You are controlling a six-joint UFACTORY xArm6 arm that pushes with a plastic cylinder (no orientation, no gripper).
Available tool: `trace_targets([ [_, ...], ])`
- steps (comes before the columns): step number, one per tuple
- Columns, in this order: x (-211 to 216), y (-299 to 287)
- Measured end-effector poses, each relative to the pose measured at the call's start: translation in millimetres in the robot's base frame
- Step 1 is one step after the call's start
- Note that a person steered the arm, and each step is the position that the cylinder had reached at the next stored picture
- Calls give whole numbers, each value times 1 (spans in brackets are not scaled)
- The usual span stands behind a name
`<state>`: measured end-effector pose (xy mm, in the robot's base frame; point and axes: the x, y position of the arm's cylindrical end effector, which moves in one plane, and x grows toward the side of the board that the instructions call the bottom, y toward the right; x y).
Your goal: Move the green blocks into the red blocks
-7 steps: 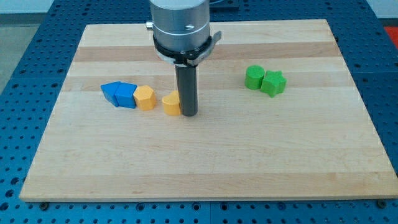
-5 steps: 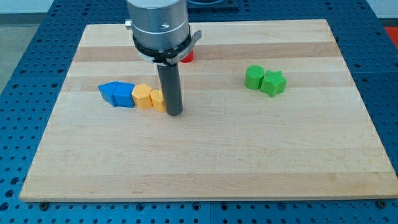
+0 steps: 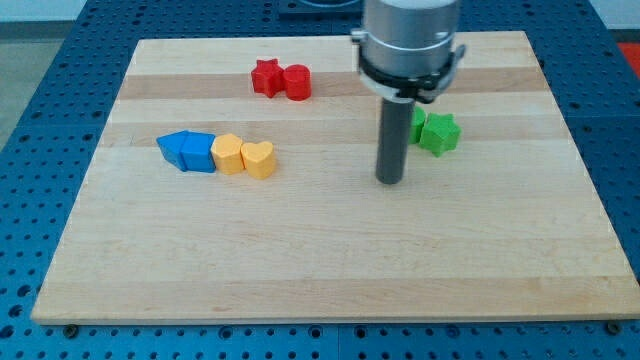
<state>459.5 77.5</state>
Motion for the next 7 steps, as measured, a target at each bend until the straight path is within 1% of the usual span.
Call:
trace_targets([
  [1,0,31],
  [2,0,40],
  [4,-5,107],
  [5,-13,106],
  [6,-35,101],
  [7,-45,86],
])
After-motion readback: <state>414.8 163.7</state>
